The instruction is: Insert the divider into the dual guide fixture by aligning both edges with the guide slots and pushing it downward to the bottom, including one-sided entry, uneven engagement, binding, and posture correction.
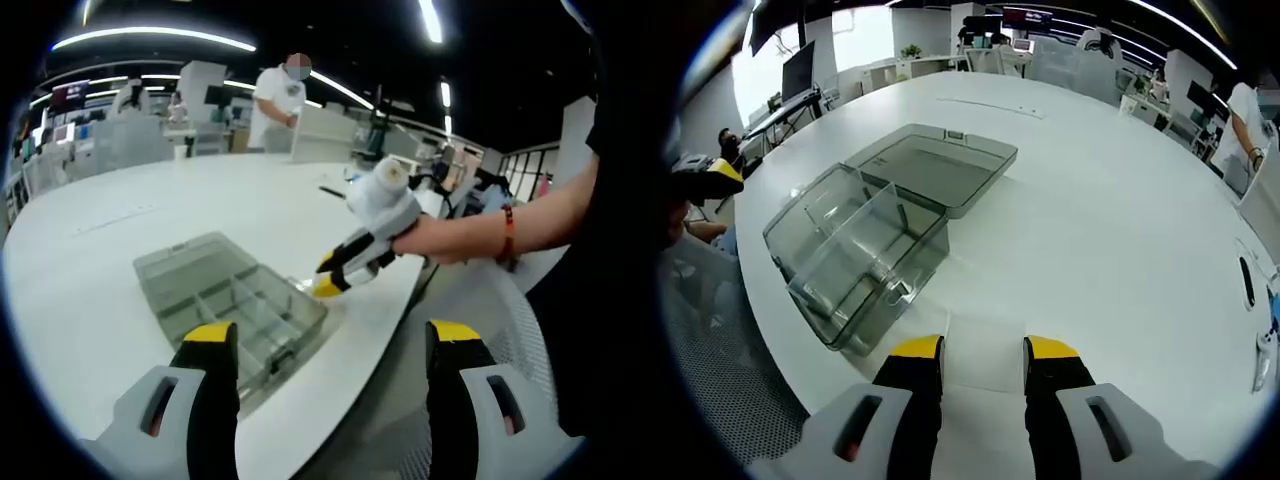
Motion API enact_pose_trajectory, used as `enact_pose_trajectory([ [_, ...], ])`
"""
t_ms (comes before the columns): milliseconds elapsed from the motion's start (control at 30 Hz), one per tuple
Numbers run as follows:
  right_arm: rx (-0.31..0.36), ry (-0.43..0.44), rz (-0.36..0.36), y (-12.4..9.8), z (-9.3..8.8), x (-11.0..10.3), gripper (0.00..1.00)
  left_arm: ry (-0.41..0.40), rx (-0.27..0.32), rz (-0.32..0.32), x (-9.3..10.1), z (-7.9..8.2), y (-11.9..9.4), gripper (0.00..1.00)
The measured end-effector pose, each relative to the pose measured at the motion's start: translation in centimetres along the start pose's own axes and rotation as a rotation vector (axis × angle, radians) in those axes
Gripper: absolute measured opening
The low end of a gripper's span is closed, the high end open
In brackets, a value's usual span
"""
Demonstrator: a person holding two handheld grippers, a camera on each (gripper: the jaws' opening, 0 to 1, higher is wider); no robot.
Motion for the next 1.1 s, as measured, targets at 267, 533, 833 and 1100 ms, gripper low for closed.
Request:
enact_pose_trajectory([
  [267, 0.031, 0.022, 0.0, -0.5, 0.5, -0.1, 0.27, 0.005, 0.004, 0.005, 0.0, 0.1, -0.1, 0.75],
  [533, 0.08, 0.034, 0.0, -2.0, 1.3, -0.4, 0.27, 0.001, 0.014, 0.003, 0.2, 0.3, 0.0, 0.75],
  [833, 0.128, 0.022, 0.025, -3.5, 2.7, -1.2, 0.27, -0.015, 0.02, 0.03, 0.3, 0.5, -0.4, 0.74],
  [1100, 0.162, -0.028, 0.078, -4.2, 4.0, -2.9, 0.27, -0.043, 0.034, 0.068, 0.1, 0.7, -0.6, 0.73],
])
Point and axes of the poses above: the point that each gripper's makers call its tool centre point, and the gripper's own axes: y roughly forward along the fingers, x roughly to its right, z roughly out of its top, the point moved 6 cm from there along -y, roughly backward along the fingers, and after that the axes turned 14 degrees about y, right-handed, at the moved point
